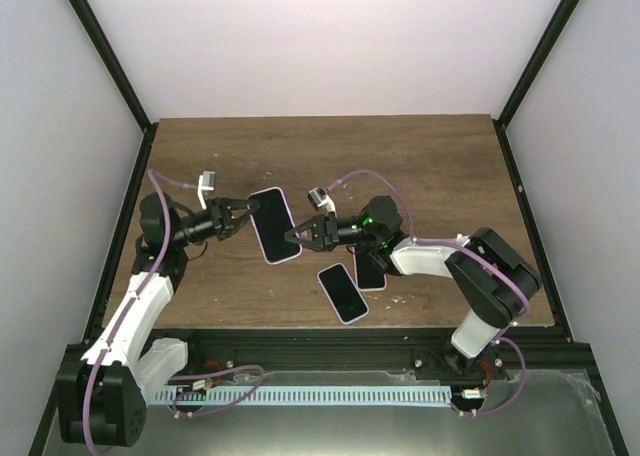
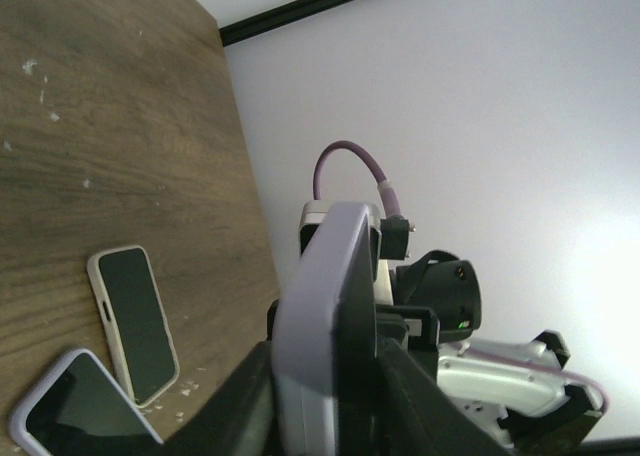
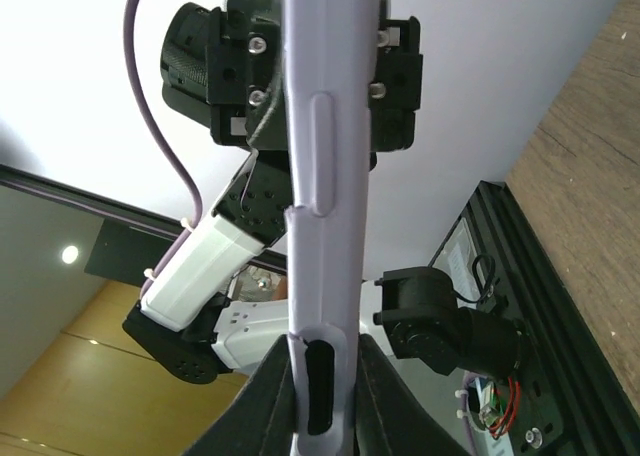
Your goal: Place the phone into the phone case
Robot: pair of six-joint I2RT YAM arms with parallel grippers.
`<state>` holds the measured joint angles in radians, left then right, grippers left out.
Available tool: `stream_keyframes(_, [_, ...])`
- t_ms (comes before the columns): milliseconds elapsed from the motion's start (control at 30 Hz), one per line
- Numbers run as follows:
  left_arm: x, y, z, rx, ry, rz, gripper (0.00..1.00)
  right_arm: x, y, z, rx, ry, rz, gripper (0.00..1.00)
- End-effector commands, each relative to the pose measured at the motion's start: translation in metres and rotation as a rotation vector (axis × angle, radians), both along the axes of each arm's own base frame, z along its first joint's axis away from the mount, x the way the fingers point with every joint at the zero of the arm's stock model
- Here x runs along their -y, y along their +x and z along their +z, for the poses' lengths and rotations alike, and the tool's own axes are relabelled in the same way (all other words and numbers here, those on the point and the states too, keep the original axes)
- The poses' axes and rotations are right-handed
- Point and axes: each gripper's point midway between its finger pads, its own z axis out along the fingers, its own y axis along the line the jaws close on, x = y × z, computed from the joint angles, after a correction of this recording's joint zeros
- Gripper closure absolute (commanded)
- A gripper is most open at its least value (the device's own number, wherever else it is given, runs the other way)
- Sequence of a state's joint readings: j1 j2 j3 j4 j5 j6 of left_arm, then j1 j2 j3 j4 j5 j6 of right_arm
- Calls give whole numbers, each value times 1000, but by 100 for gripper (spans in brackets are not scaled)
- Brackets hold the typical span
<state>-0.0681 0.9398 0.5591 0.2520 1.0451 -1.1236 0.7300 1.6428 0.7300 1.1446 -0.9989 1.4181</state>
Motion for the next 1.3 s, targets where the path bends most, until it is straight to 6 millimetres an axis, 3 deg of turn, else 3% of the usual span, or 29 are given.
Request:
stream_keyframes(0, [-1,-1,6,33,-18,6,98,2,-4,33,99,91,-3,90])
stream_keyframes(67, [-2,1,6,31,-8,22,100,2,-4,30,104,79,-4,86])
stream_keyframes(167, [-3,4,4,18,21,32,100,2,-3,29,98,69,-13,72])
stream_keyframes(267, [-2,5,1,-5,36,15,99,0,-1,30,101,64,-21,76])
stream_keyframes(467, [-1,3,1,-26,33,1,54,-3,13,39,95,92,-80,91])
stream_keyframes(633, [3,-10,-5,-51,11,-44,42,-6,33,50,78,127,-167,92])
stream_keyframes(733, [4,-17,-12,-73,0,-63,40,-8,44,55,80,132,-207,92])
stream_keyframes(867, [7,-24,-14,-80,-7,-81,43,-12,55,54,73,123,-237,91])
stream_keyframes(967, [7,-25,-14,-78,-7,-84,54,-15,59,52,66,119,-242,91])
stream_keyframes(1100, [8,-24,-16,-87,-5,-87,73,-14,62,46,59,107,-262,91])
stream_keyframes(1233, [7,-22,-22,-95,18,-87,100,-15,64,39,75,74,-277,89])
stream_keyframes(1267, [6,-20,-24,-100,36,-79,100,-16,66,36,83,57,-284,89])
